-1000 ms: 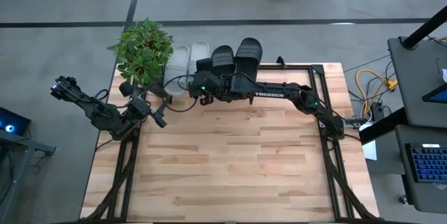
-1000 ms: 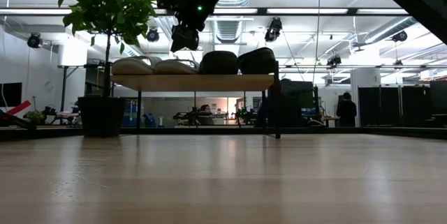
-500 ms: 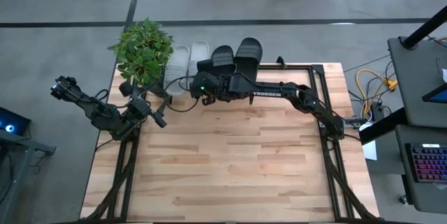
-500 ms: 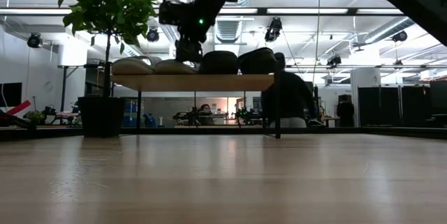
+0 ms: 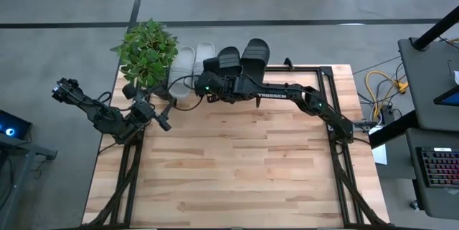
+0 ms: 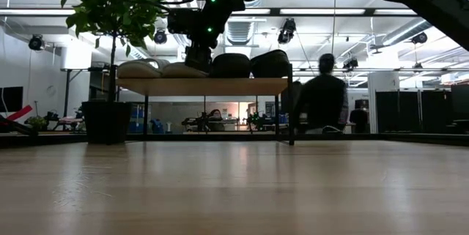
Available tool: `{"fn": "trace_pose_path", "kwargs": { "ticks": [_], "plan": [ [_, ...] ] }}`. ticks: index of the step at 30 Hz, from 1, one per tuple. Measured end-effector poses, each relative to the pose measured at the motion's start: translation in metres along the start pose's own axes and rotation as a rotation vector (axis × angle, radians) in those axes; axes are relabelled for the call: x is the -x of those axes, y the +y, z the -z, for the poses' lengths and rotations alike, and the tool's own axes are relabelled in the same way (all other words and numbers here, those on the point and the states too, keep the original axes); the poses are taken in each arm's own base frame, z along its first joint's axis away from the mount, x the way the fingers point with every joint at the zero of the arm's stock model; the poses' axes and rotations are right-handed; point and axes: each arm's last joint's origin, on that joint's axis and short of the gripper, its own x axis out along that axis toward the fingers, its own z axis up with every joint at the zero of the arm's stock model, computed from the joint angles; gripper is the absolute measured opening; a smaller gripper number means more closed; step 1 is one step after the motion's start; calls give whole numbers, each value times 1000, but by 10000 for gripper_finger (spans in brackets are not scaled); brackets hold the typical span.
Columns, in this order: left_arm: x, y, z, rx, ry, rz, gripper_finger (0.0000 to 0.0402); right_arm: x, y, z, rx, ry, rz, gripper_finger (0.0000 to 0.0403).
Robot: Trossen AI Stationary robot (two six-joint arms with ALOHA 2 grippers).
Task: Pick and place slides into the shelf
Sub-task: Adjust the right gray slipper on the shelf
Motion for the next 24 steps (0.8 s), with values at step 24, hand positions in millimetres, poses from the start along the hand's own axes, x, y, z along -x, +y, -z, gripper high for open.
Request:
{"fn": "trace_pose_path", "kwargs": {
  "ticks": [24],
  "plan": [
    [0,0,0,3,0,0,274,14,-2,-11,-30,1,39,12]
  ]
}}
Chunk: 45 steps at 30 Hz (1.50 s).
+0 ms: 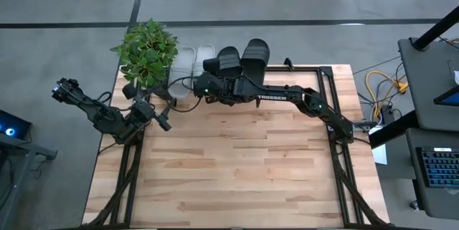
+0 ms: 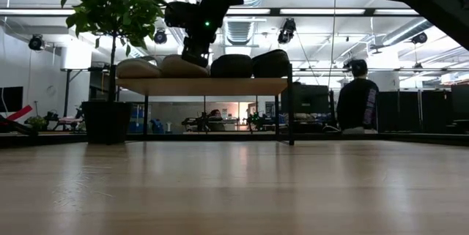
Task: Pick and place slides into the shelf
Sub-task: Adjust the right gray slipper on the shelf
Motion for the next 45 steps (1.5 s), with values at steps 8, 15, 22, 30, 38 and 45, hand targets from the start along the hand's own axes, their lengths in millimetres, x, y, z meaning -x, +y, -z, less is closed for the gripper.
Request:
{"fn": "trace_pose_path", "kwargs": {
  "ticks": [8,15,22,30,38,45],
  "plan": [
    [0,0,0,1,0,0,274,4,-1,0,5,4,-8,12],
    [0,0,0,2,0,0,274,7,1,2,13,10,-55,12],
    [0,0,0,3,0,0,274,10,2,0,15,0,-61,11],
    [0,0,0,4,0,0,274,20,6,-5,31,-12,-73,11],
    [0,0,0,6,0,-1,274,22,9,-3,21,-21,-124,11],
    [0,0,0,7,0,0,274,22,10,-4,-2,-40,-157,20]
  ]
}}
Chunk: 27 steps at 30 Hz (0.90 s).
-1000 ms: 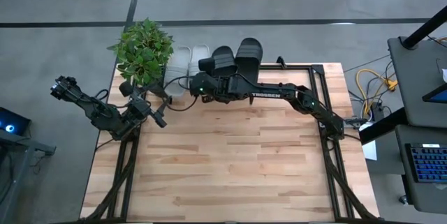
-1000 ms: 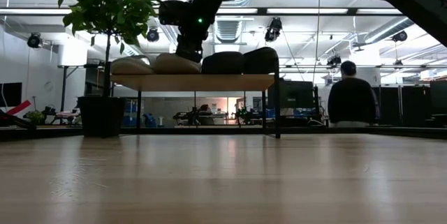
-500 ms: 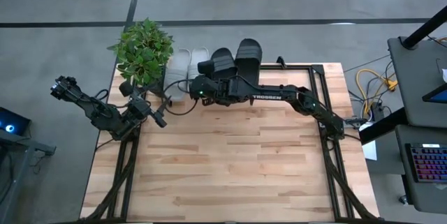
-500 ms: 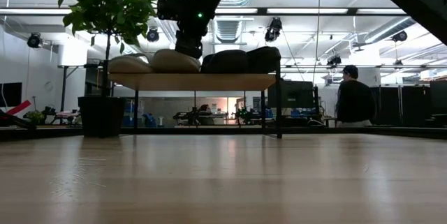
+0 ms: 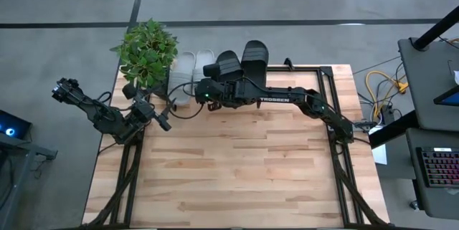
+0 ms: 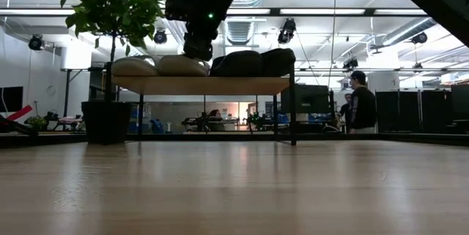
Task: Pick and place slides into the shelf
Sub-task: Adjust the right gray slipper on the shelf, then adjust the pair of black slippers on the shelf
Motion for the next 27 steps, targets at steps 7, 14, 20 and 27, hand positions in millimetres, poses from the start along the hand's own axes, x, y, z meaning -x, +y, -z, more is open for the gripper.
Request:
{"fn": "trace_pose_path", "kwargs": {
  "ticks": [7,14,20,27],
  "plan": [
    [0,0,0,7,-1,0,274,4,-1,-2,2,-31,-22,75],
    [0,0,0,7,-2,0,274,6,-3,-3,-2,-18,10,164],
    [0,0,0,7,-2,0,274,32,-26,0,-45,6,80,195],
    [0,0,0,6,-1,0,274,57,-48,22,-58,29,-79,184]
  ]
}}
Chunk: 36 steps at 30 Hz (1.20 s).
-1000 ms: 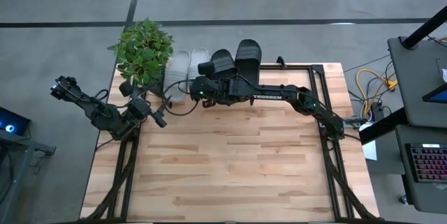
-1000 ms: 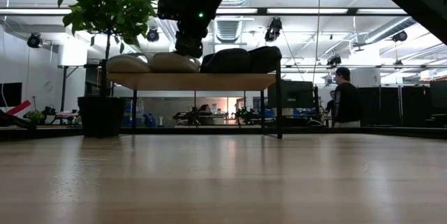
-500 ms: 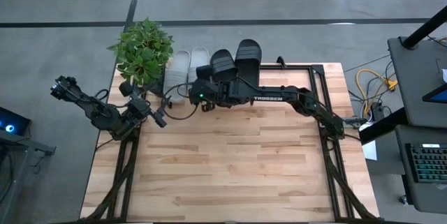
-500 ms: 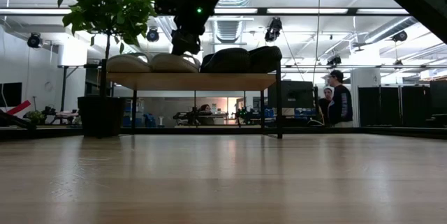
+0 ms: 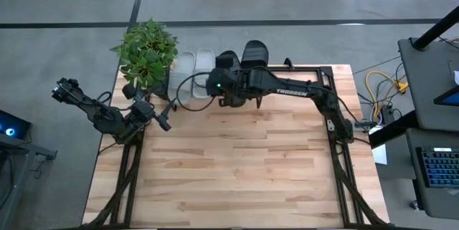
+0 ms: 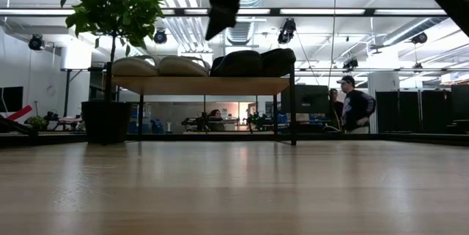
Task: Pick and place slides into the shelf
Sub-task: Adjust the pair of black slippers on the shelf
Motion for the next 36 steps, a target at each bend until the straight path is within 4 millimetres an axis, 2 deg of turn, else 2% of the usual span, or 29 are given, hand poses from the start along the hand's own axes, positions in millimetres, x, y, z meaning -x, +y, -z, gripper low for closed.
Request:
{"fn": "trace_pose_path", "kwargs": {
  "ticks": [6,26,31,36],
  "plan": [
    [0,0,0,-2,0,-1,274,-6,-3,21,95,97,-121,169],
    [0,-1,0,-6,1,0,274,-43,-21,47,106,154,-56,130],
    [0,-1,0,-6,1,0,274,-44,-21,46,58,149,-46,92],
    [0,-1,0,-6,1,0,274,-43,-22,44,-44,131,-25,22]
  ]
}}
